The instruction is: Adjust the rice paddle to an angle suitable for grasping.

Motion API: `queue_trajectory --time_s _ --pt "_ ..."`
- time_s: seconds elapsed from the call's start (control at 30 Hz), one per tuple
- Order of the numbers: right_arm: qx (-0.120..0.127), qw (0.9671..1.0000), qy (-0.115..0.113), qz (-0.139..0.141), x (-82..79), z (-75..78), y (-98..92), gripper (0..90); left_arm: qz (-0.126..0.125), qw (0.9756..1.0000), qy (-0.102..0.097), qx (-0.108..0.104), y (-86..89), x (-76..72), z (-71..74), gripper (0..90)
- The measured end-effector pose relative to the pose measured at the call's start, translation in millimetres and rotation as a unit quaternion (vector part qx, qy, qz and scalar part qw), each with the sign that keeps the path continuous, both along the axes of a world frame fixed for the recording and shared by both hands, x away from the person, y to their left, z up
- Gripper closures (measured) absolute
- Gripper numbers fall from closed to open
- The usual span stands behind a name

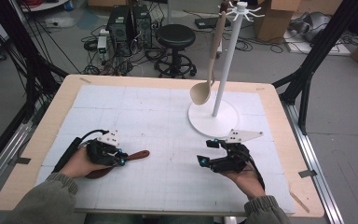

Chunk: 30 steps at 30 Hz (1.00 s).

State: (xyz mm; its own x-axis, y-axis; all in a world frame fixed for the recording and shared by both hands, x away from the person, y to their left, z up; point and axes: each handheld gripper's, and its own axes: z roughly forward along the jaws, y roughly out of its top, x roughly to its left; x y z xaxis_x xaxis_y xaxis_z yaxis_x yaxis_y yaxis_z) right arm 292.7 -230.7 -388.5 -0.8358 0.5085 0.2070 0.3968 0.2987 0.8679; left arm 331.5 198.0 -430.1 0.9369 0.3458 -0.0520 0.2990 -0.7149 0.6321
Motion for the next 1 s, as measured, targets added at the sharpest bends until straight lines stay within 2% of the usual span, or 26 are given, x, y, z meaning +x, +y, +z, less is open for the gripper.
queue_trajectory --time_s 0.3,0.43,0.53,0.7,0.73,0.8,0.9,1.0 --pt "-0.008 0.9999 0.011 0.008 0.4 -5.2 7.6 25.1 -0.007 1.0000 -0.001 -0.001 -1.7 -2.2 0.0 77.7" --pt "-0.005 0.9999 0.012 0.007 -0.3 -4.8 6.2 25.1 -0.007 0.9999 0.007 0.003 -0.4 -0.8 -0.9 75.6" --pt "-0.004 0.9999 0.009 0.007 -0.6 -4.7 5.4 25.1 0.000 0.9999 0.013 -0.006 -0.5 -0.9 -2.4 75.9" --pt "-0.003 0.9999 0.010 0.006 -0.8 -5.3 7.0 24.9 -0.010 0.9999 0.000 0.004 -1.0 -1.5 -1.2 77.5" --pt "-0.003 0.9999 0.009 0.006 -0.8 -5.4 7.4 24.8 -0.006 1.0000 0.002 0.000 -1.7 -2.7 -1.4 77.6" --pt "-0.003 0.9999 0.010 0.005 -1.1 -5.5 7.8 24.8 -0.012 0.9999 -0.001 0.005 -1.1 -1.8 -0.5 77.7" --pt "-0.001 0.9999 0.011 0.003 -1.1 -5.5 8.2 24.8 -0.010 1.0000 0.000 0.000 -1.7 -2.6 -0.4 77.9" --pt "0.002 0.9999 0.014 -0.001 -1.0 -5.1 9.3 24.8 -0.019 0.9998 -0.002 -0.008 -3.3 -4.3 1.9 78.0"
